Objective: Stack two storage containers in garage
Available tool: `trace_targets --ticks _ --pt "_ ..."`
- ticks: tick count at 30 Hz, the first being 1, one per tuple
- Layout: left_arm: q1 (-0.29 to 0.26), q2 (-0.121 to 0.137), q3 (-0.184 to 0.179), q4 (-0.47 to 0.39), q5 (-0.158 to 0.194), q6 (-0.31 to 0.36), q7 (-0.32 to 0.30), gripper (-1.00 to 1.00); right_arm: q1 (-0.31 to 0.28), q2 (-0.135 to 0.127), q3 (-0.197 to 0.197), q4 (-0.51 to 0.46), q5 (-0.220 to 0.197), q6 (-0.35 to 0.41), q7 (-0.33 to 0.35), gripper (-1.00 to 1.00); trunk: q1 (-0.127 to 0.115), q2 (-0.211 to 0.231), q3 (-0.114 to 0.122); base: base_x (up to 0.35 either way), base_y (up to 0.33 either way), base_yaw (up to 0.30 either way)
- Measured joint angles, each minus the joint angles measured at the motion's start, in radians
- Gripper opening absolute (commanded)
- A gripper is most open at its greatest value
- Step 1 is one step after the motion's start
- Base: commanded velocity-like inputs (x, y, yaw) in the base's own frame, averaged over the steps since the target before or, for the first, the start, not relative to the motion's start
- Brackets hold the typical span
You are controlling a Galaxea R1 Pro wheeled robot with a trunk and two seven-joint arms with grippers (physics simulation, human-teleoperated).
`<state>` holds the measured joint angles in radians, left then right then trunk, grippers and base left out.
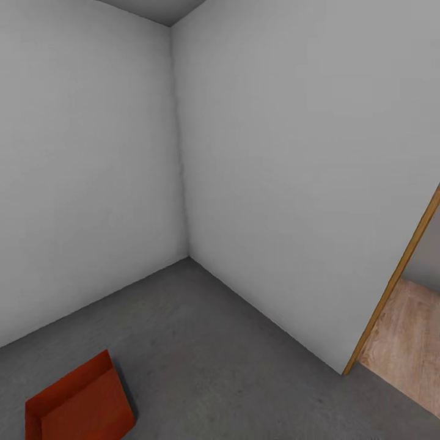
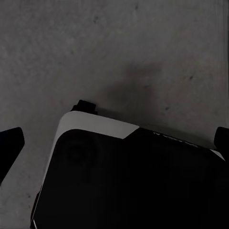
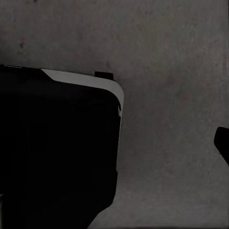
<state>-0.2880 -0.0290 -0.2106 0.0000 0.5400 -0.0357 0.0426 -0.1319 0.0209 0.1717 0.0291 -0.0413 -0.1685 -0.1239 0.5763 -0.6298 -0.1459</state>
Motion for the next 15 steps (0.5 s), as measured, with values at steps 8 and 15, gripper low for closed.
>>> trace_targets --ticks 8,15 --pt "0.0 0.0 0.0 0.0 0.0 0.0 0.0 1.0 0.0 0.0 0.0 0.0 0.0 0.0 0.0 1.0 0.0 0.0 0.0 0.0 0.0 -0.287" --pt "0.0 0.0 0.0 0.0 0.0 0.0 0.0 1.0 0.0 0.002 0.0 0.0 0.0 0.0 0.001 1.0 0.0 0.0 0.0 0.0 0.0 -0.288"
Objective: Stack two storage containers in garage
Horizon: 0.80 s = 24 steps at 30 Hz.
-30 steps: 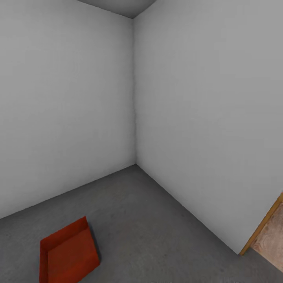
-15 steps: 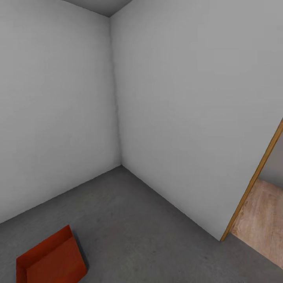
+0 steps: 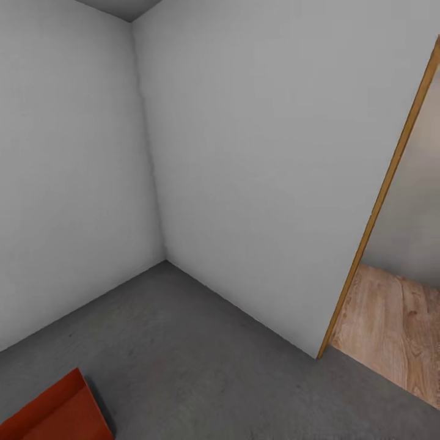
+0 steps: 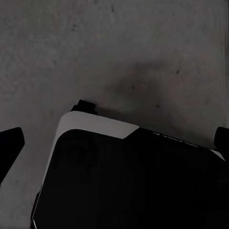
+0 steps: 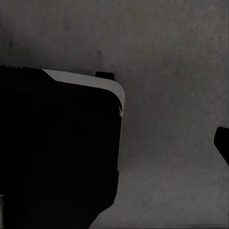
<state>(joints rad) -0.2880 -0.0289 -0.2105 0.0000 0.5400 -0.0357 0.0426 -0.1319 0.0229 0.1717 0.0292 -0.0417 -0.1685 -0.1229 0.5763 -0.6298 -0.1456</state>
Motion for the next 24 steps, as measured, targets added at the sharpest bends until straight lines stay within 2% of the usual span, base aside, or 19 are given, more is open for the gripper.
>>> trace_targets --ticks 10,24 --pt "0.0 0.0 0.0 0.0 0.0 0.0 0.0 1.0 0.0 0.004 0.0 0.001 0.0 -0.001 -0.001 1.0 0.0 0.0 0.007 0.0 0.0 -0.267" --pt "0.0 0.0 0.0 0.0 0.0 0.0 0.0 1.0 0.0 0.005 0.0 0.001 0.0 -0.003 -0.001 1.0 0.0 0.0 0.024 0.0 0.0 -0.187"
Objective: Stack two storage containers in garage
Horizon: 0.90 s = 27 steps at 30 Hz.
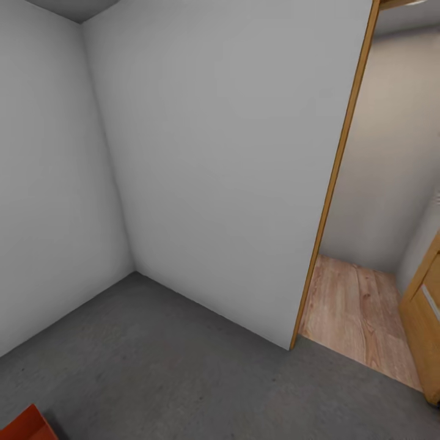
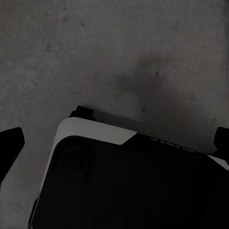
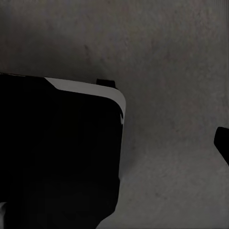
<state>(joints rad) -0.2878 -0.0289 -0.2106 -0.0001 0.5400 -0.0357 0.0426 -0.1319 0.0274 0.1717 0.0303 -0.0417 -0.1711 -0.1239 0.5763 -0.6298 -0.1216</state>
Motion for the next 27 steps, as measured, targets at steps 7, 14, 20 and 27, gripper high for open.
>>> trace_targets --ticks 7,14,20,27 --pt "0.0 0.0 0.0 0.0 0.0 0.0 0.0 1.0 0.0 0.0 0.0 0.0 0.0 0.0 0.0 1.0 0.0 0.0 0.008 0.0 0.0 -0.201" --pt "0.0 0.0 0.0 0.0 0.0 0.0 0.0 1.0 0.0 -0.001 0.0 0.0 0.0 0.0 0.001 1.0 0.0 0.0 0.016 0.0 0.0 -0.238" --pt "0.0 0.0 0.0 0.0 0.0 0.0 0.0 1.0 0.0 -0.002 0.0 0.0 0.0 0.0 0.002 1.0 0.0 0.0 0.021 0.0 0.0 -0.251" --pt "0.0 0.0 0.001 0.0 0.0 0.0 0.0 1.0 0.0 -0.002 0.0 -0.001 0.0 0.0 0.002 1.0 0.0 0.0 0.027 0.0 0.0 -0.253"
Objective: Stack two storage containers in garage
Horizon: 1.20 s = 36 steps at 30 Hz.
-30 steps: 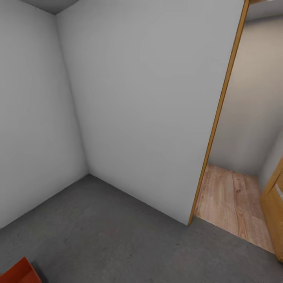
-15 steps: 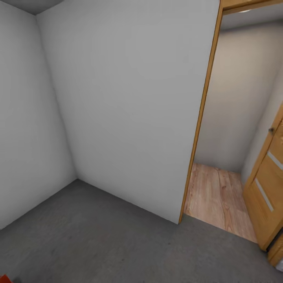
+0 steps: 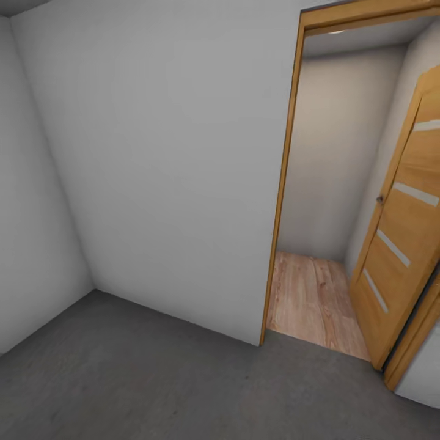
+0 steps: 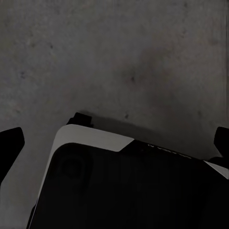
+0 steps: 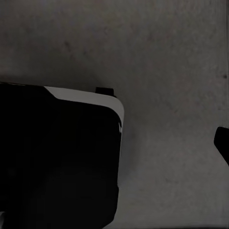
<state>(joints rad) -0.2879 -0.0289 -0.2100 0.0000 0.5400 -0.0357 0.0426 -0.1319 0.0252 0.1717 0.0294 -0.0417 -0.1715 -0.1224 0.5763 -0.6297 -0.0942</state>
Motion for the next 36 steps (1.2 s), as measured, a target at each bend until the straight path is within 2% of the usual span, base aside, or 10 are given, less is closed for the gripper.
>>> trace_targets --ticks 36 --pt "0.0 0.001 -0.001 0.0 0.0 -0.001 0.0 1.0 0.0 0.0 0.0 0.001 0.0 0.0 0.0 1.0 0.0 0.0 0.03 0.0 0.0 -0.256"
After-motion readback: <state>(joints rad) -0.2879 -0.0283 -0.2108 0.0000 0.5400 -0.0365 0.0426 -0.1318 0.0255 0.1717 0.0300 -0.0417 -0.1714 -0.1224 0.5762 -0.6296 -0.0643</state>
